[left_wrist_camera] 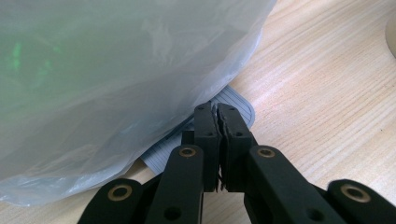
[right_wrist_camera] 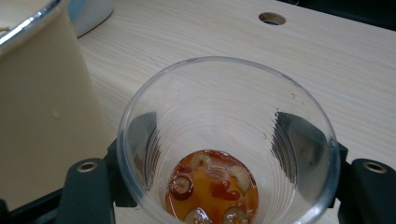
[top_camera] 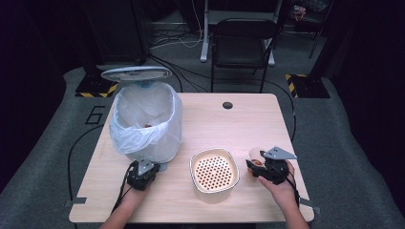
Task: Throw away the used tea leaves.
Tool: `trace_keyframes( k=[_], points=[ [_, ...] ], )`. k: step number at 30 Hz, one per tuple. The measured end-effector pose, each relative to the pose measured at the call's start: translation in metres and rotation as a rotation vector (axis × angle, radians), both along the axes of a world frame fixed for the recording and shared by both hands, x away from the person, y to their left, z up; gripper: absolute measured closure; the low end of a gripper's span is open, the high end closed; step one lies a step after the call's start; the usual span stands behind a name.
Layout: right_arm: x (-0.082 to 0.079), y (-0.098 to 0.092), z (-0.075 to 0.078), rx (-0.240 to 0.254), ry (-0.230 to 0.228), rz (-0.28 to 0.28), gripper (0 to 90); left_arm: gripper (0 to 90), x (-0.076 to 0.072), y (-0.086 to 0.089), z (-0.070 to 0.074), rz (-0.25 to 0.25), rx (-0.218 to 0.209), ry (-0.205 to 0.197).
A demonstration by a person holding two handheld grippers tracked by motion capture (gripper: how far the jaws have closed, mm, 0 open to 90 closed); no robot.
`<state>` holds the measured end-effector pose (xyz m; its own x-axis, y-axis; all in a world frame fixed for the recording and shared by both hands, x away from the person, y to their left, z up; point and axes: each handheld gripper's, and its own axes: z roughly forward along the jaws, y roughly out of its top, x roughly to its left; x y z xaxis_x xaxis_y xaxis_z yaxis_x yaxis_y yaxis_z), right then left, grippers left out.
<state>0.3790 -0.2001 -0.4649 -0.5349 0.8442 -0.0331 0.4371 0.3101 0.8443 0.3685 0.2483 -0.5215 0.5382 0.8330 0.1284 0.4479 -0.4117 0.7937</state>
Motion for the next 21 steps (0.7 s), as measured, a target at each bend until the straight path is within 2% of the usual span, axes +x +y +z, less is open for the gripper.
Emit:
trace_keyframes(
  k=[7, 13, 14, 15, 16, 17, 21],
  points=[
    [0.012, 0.007, 0.011, -0.006, 0.001, 0.040, 32.5, 86.8, 0.000, 0.000, 0.000, 0.000, 0.002, -0.002],
    [0.021, 0.013, 0.024, -0.034, -0.030, 0.076, 33.6, 86.8, 0.000, 0.000, 0.000, -0.001, 0.002, -0.002],
    [0.022, 0.014, 0.027, -0.038, -0.035, 0.078, 33.8, 86.9, 0.000, -0.001, -0.001, 0.001, -0.020, 0.009],
    [0.024, 0.015, 0.029, -0.040, -0.041, 0.085, 33.9, 86.9, 0.000, 0.000, 0.000, -0.001, -0.001, 0.001],
    [0.026, 0.015, 0.031, -0.045, -0.047, 0.096, 34.0, 86.9, 0.000, -0.001, -0.001, 0.001, -0.021, 0.009],
    [0.027, 0.016, 0.033, -0.040, -0.049, 0.094, 34.3, 86.9, 0.000, 0.000, 0.000, 0.000, 0.004, -0.003],
    [0.034, 0.019, 0.041, -0.064, -0.058, 0.120, 34.6, 86.9, 0.000, 0.000, 0.000, -0.005, 0.002, 0.003]
  ],
)
